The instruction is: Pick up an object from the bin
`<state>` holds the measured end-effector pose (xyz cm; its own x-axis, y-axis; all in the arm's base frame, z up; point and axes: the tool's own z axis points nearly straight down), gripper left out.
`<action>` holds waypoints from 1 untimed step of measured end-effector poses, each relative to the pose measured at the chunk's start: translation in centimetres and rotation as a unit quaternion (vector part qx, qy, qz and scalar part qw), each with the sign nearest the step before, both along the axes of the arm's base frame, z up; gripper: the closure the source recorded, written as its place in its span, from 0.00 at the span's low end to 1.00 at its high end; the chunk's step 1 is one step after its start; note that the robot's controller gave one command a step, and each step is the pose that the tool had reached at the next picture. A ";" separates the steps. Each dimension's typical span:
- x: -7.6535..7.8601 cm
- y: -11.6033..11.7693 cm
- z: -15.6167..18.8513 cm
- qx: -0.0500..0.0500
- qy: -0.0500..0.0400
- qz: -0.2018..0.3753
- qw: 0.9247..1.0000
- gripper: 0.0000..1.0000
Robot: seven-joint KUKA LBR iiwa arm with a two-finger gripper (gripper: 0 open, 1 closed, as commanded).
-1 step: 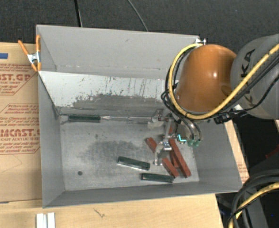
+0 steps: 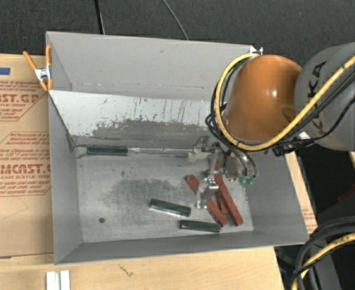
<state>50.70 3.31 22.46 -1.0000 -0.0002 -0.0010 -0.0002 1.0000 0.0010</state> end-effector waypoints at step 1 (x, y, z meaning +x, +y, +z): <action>0.4 -0.8 -6.6 0.000 -0.003 -0.033 0.999 0.00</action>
Offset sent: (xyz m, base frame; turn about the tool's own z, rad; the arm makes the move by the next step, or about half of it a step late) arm 0.0072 -0.0122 -0.0670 0.1322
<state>51.11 2.50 15.87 -0.9978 0.0666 -0.0060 0.0666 0.9978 0.0018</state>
